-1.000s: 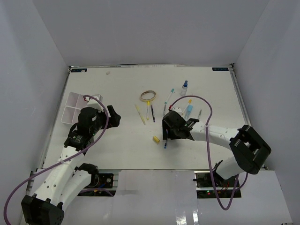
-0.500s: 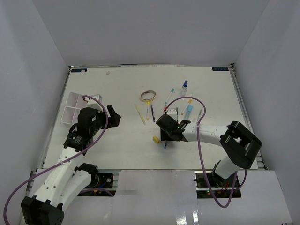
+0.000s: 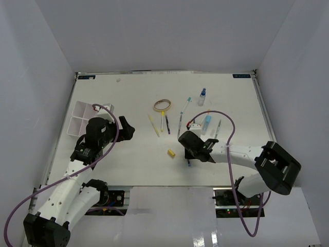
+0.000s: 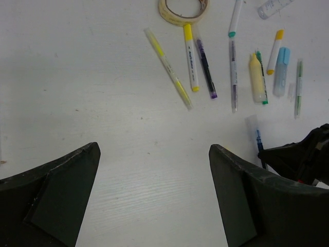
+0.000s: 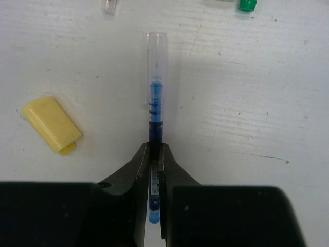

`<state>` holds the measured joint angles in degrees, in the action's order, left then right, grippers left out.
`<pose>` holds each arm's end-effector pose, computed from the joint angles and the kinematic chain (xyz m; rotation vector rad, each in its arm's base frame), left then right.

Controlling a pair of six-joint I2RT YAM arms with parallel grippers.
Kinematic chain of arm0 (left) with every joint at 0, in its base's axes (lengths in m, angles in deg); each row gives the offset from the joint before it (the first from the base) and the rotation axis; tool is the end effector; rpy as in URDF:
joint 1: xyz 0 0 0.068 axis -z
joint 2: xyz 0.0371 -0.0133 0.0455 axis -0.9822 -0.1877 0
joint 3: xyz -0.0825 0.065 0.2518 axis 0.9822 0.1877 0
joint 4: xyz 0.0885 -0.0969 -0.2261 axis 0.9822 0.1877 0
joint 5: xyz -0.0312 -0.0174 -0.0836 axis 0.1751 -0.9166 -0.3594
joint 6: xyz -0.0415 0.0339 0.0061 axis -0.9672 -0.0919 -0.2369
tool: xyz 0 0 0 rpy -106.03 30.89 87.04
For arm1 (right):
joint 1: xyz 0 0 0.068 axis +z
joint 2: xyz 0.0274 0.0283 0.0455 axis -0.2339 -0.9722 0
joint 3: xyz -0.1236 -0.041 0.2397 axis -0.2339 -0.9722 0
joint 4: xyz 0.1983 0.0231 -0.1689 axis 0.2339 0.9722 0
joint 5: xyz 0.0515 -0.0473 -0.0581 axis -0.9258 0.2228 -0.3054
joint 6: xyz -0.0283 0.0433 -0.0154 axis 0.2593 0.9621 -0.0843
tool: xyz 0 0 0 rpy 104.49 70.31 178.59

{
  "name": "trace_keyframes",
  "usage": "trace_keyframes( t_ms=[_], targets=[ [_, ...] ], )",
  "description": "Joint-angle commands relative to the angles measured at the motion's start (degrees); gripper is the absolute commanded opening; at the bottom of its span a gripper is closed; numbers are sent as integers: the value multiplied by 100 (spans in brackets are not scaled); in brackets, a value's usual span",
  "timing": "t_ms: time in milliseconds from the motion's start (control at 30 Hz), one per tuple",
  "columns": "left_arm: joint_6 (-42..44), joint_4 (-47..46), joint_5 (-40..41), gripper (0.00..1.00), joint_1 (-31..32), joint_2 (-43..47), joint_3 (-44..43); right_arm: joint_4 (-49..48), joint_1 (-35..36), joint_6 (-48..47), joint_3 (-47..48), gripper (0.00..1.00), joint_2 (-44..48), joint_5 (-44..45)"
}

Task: Sort the stationery into containers
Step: Pick up the pen from the center of the board.

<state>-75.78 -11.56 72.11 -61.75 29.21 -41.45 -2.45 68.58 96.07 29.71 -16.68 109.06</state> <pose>0.1656 -0.0541 0.2723 -0.0526 2.1082 -0.4770 0.1619 0.2063 0.1635 -0.1007 2.4480 0.2087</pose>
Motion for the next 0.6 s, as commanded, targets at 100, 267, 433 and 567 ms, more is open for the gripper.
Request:
trace_keyframes(
  t_ms=[100, 267, 433, 567],
  targets=[
    [-777, 72, -1701, 98, 24, -222, -672, -509, 287, -1058, -92, 8, 1165, -93],
    [-1377, 20, -2529, 98, 58, -607, -1147, -1370, 437, -2033, -119, 8, 1923, -454],
    [-1894, -297, -2662, 98, 295, -1021, -1586, -2425, 489, -2781, -75, 8, 2144, -867],
    [-2063, -437, -2153, 98, 1059, -1487, -1956, -2996, 489, -2984, -49, 8, 2065, -1087]
  ],
)
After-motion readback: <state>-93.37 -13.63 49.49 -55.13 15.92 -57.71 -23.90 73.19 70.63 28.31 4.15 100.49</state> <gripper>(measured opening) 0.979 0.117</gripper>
